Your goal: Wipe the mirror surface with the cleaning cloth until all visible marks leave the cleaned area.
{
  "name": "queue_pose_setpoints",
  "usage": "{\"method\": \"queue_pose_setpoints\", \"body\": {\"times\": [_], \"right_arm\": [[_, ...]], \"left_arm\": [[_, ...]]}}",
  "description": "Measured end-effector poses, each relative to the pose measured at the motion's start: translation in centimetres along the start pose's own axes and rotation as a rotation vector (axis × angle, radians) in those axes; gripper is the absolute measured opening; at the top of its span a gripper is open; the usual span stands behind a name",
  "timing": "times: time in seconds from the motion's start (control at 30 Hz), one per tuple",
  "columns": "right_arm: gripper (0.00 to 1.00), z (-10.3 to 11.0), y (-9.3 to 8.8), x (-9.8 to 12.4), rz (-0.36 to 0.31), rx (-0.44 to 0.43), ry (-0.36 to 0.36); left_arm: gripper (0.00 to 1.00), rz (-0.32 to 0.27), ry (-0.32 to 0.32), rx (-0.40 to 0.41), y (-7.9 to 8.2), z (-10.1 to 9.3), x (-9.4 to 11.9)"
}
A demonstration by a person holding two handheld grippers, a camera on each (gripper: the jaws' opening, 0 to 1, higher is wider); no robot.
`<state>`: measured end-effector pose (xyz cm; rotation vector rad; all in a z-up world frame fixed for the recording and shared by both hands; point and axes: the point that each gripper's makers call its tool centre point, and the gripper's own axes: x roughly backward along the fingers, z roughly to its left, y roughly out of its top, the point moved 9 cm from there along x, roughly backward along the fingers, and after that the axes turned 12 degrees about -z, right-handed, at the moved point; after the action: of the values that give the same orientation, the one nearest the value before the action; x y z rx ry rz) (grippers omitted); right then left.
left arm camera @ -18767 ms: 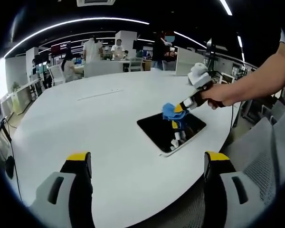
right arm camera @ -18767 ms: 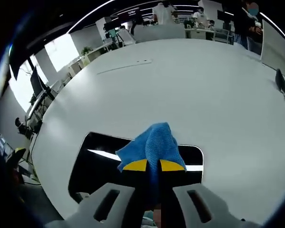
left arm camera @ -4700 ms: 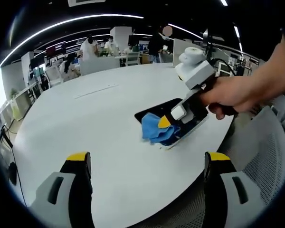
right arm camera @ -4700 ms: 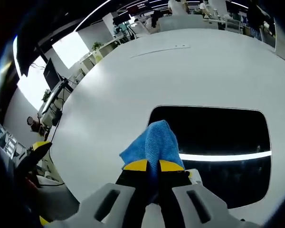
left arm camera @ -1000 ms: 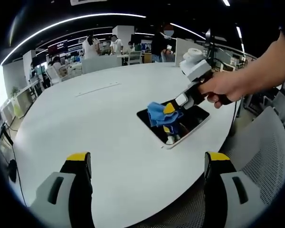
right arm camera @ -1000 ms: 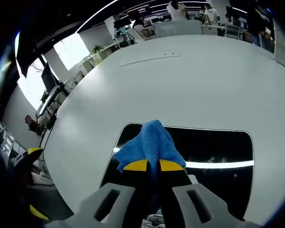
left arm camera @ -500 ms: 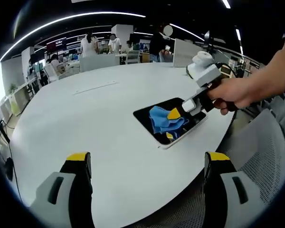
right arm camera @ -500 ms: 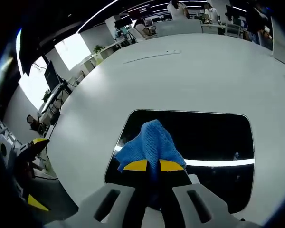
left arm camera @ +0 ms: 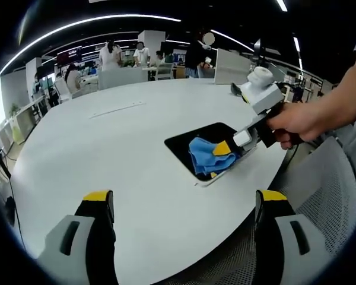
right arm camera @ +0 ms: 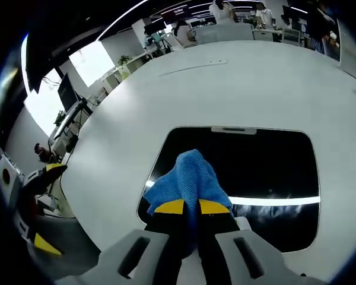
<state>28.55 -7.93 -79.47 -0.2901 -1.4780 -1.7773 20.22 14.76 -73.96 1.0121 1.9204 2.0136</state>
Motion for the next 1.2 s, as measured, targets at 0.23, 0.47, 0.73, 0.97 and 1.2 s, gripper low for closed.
{"method": "queue_pose_setpoints", "body": {"times": [0.23,0.47,0.73,0.97,1.2], "right_arm": [[0.01,0.0,-0.4,0.5,0.005,-0.008,0.014],[0.01,0.3,-1.0,1.1,0.014,-0.020,0.033],[0.01,0.6,-1.3,1.5,0.033,-0.052,0.052],[0.01,0.8,-1.6,1.8,0.053,-0.068,0.065],[0.01,0.8,-1.6,1.9,0.053,-0.045,0.069]], "left_arm": [[0.98,0.008,-0.006,-0.002,0.0,-0.1,0.0],[0.98,0.006,-0.015,-0.005,-0.1,-0.2,0.0],[0.99,0.007,-0.031,-0.004,-0.1,-0.3,0.1],[0.97,0.005,-0.021,-0.002,0.0,-0.2,0.0],[0.97,0.009,-0.033,0.007,0.0,-0.3,0.0]]}}
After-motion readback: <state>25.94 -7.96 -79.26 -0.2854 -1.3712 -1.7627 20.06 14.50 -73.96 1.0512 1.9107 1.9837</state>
